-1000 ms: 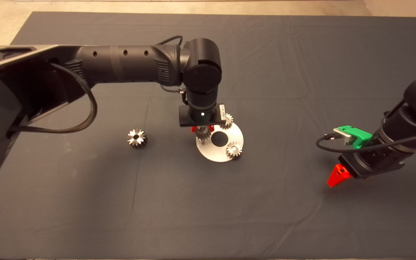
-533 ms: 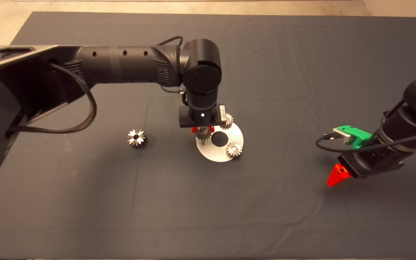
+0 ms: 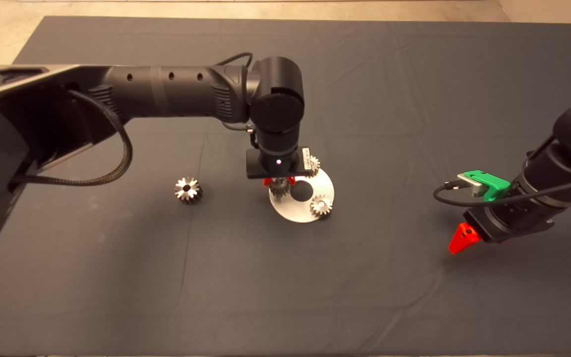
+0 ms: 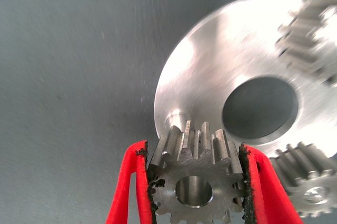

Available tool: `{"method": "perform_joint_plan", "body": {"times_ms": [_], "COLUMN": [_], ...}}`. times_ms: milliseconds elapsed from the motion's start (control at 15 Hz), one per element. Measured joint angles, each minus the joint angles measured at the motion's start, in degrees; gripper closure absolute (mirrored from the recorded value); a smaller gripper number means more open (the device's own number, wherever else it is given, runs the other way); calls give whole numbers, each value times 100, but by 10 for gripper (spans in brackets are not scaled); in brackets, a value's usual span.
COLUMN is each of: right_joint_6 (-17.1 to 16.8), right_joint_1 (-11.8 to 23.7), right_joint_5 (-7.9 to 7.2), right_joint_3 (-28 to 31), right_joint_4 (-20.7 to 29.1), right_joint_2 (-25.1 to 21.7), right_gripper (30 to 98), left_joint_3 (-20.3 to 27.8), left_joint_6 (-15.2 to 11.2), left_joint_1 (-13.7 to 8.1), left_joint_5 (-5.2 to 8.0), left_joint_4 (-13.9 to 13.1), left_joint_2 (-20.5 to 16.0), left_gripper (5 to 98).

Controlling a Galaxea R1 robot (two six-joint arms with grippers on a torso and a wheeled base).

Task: Remove an incorrectly installed larger gear and replace it with the correct smaller gear

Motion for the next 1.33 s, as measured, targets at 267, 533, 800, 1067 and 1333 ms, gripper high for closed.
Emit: {"method": "perform_joint_plan", "body": {"times_ms": [267, 533, 800, 1067, 1333], "right_joint_6": [0, 0, 0, 0, 0], "right_joint_1": [2, 2, 1, 1, 0], "right_joint_5": [0, 0, 0, 2, 0], "right_joint_3": [-9, -9, -9, -9, -9], "right_joint_4": [-11, -16, -17, -22, -22], "right_joint_2": [0, 0, 0, 30, 33], "right_gripper": [408, 408, 408, 408, 408], "left_joint_3": [21, 77, 130, 241, 252], "left_joint_6": [-8, -9, 0, 0, 5], "left_joint_1": [6, 20, 41, 66, 66], "left_joint_5": [2, -65, -127, -354, -347], "left_joint_4": [29, 65, 71, 141, 141], "left_joint_2": [0, -107, -312, -549, -541], "left_gripper": [793, 793, 793, 793, 793]}}
